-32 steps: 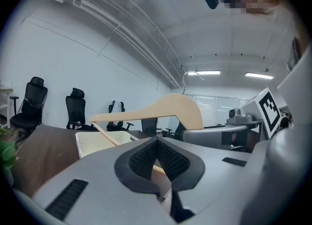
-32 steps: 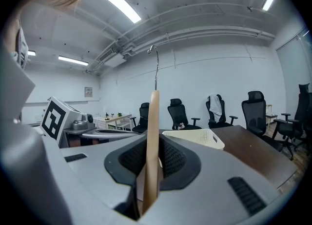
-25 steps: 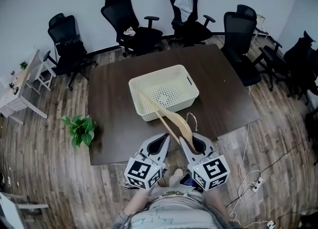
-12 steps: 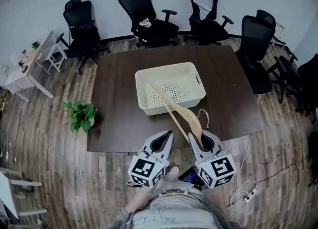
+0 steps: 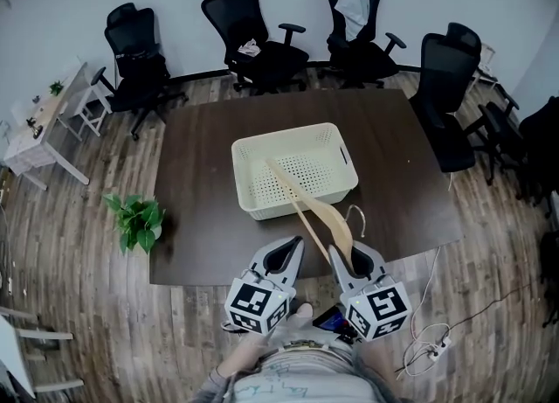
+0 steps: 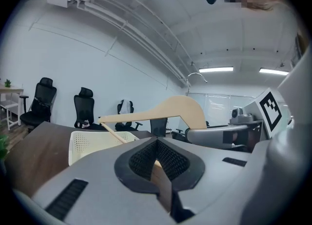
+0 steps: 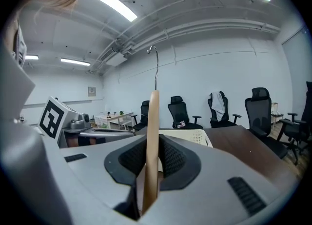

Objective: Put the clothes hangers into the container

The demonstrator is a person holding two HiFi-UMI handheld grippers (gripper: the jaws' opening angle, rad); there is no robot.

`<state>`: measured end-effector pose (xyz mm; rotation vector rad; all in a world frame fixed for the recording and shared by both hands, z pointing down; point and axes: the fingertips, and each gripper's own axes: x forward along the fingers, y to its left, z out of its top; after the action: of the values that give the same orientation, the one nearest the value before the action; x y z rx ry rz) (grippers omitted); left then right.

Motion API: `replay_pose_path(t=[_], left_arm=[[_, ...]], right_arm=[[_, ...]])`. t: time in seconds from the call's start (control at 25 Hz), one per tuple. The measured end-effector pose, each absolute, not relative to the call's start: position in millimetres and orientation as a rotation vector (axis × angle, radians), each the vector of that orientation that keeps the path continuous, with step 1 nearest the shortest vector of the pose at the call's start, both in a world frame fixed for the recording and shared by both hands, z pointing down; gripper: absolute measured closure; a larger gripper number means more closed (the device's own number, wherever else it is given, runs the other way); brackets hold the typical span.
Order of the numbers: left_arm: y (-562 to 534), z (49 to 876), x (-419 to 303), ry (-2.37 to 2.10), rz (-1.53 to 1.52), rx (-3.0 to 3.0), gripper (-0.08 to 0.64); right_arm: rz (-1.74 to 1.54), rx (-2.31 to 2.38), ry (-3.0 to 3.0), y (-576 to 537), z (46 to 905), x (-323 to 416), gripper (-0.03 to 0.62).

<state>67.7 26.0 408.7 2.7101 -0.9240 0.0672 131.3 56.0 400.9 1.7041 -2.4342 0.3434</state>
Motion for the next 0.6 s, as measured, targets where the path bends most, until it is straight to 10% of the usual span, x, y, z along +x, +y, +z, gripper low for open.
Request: replay_pose_path(t=[0.6], left_arm=[[-53,399,68,-0.761,0.044,2.757,0.549]], right_arm=[[0.335,1.737,-2.345,-18,399,110,0.533]])
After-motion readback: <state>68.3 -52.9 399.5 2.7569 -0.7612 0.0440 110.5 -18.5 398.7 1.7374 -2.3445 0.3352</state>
